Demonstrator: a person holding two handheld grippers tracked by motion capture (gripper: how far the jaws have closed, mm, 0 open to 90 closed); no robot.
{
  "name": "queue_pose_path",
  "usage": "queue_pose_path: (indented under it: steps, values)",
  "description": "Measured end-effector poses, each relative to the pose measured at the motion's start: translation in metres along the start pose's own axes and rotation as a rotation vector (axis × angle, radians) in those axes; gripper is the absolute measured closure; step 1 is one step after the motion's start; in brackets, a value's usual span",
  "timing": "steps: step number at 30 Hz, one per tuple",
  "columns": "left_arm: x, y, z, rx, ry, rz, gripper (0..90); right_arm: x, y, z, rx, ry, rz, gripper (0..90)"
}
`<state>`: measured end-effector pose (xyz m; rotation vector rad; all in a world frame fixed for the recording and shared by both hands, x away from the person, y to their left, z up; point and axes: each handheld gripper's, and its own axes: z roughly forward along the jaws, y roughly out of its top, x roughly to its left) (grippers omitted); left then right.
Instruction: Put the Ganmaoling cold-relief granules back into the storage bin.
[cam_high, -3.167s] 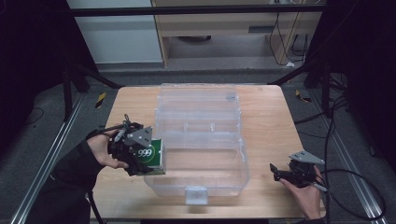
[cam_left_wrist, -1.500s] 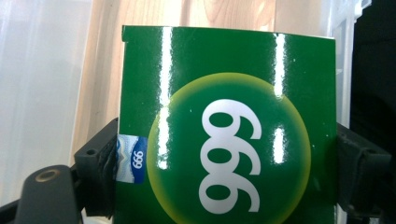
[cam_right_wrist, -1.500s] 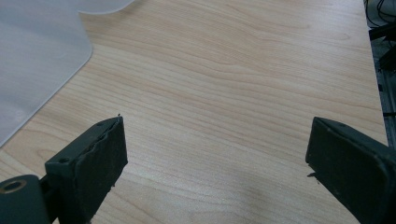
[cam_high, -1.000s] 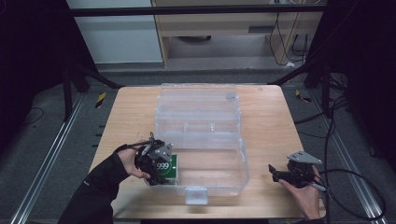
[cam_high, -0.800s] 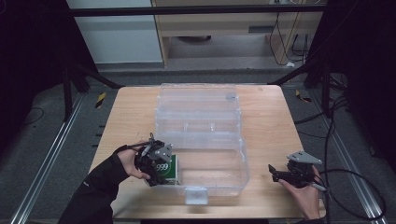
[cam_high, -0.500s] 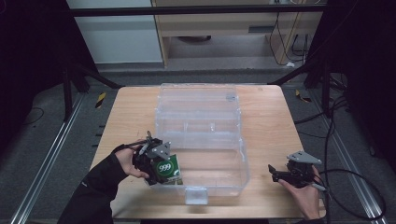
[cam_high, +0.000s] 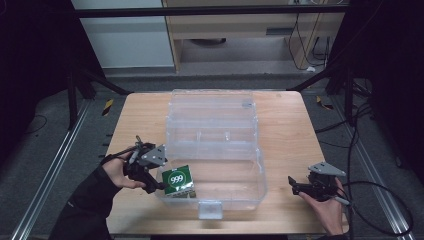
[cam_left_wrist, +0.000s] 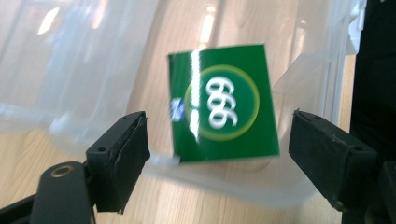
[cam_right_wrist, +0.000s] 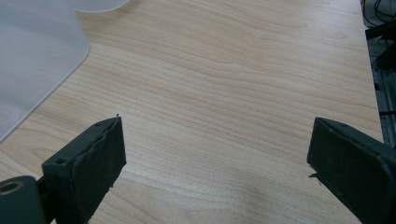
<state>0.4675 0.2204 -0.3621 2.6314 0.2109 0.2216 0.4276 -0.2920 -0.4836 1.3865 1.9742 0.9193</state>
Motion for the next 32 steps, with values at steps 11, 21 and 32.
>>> queue_pose_path:
  steps: [11, 21, 32]
  values:
    - [0.0, -0.043, -0.016, -0.025, 0.065, -0.115, 21.1, 0.0, -0.001, -0.001, -0.001, -0.003, 0.004, 4.9]
    - [0.0, -0.083, 0.0, -0.035, 0.091, -0.229, 21.2, 0.0, -0.001, -0.001, -0.001, -0.002, 0.008, 5.1]
    - [0.002, -0.121, 0.028, -0.034, 0.128, -0.385, 21.0, -0.001, -0.002, 0.0, 0.002, -0.005, 0.006, 5.1]
